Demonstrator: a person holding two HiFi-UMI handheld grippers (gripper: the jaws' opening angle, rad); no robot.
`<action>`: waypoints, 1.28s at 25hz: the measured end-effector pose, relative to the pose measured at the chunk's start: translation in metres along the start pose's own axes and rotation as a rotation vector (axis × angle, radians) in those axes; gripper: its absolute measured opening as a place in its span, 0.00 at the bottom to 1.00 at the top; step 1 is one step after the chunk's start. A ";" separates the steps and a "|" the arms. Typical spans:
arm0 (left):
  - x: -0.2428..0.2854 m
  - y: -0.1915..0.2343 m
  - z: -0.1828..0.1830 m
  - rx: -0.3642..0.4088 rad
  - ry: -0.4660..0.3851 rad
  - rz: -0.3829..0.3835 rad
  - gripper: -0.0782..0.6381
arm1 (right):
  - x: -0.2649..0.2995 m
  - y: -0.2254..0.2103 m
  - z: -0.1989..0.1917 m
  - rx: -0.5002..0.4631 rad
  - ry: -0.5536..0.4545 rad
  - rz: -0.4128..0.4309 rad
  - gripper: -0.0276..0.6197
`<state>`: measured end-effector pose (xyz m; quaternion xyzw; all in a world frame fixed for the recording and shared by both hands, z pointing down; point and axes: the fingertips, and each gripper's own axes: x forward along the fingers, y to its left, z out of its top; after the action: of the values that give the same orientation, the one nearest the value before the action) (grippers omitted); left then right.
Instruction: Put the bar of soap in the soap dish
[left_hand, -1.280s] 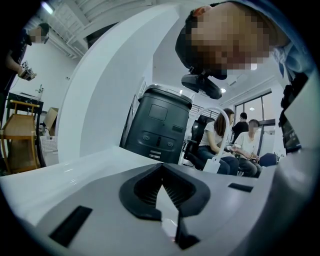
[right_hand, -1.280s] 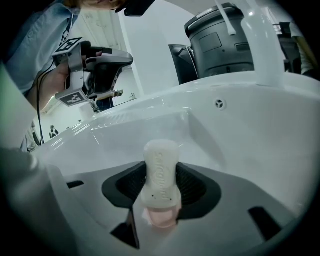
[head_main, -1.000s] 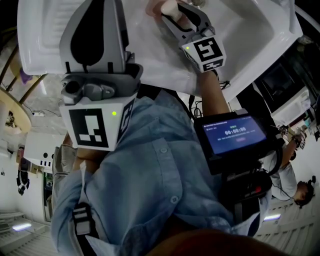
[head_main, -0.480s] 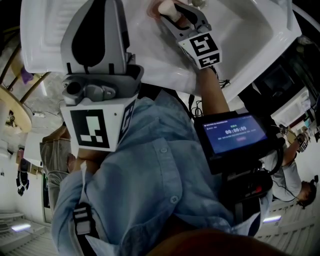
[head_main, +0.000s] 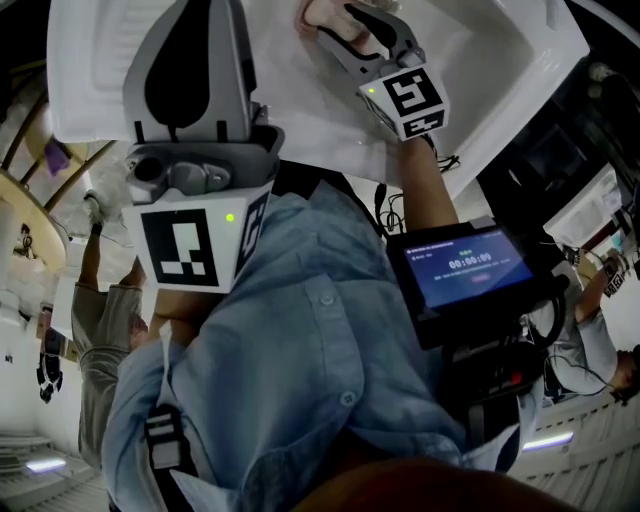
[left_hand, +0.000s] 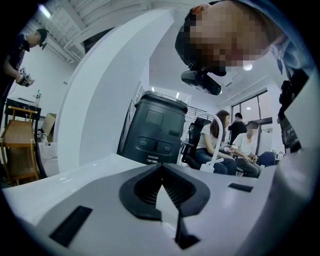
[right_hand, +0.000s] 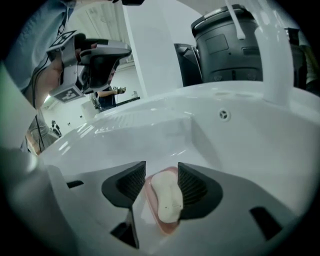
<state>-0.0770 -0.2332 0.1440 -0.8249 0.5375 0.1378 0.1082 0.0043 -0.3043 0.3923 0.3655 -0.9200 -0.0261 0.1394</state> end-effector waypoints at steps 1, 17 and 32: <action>-0.001 0.000 -0.003 -0.002 0.008 0.005 0.12 | -0.003 0.001 0.005 0.014 -0.014 0.003 0.36; -0.002 0.009 -0.073 -0.069 0.120 0.018 0.12 | -0.052 -0.002 0.069 0.259 -0.284 -0.007 0.12; -0.009 0.014 -0.119 -0.079 0.239 0.046 0.12 | -0.049 -0.008 0.100 0.279 -0.335 -0.102 0.05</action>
<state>-0.0797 -0.2697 0.2586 -0.8264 0.5597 0.0621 0.0075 0.0160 -0.2827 0.2832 0.4177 -0.9053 0.0340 -0.0690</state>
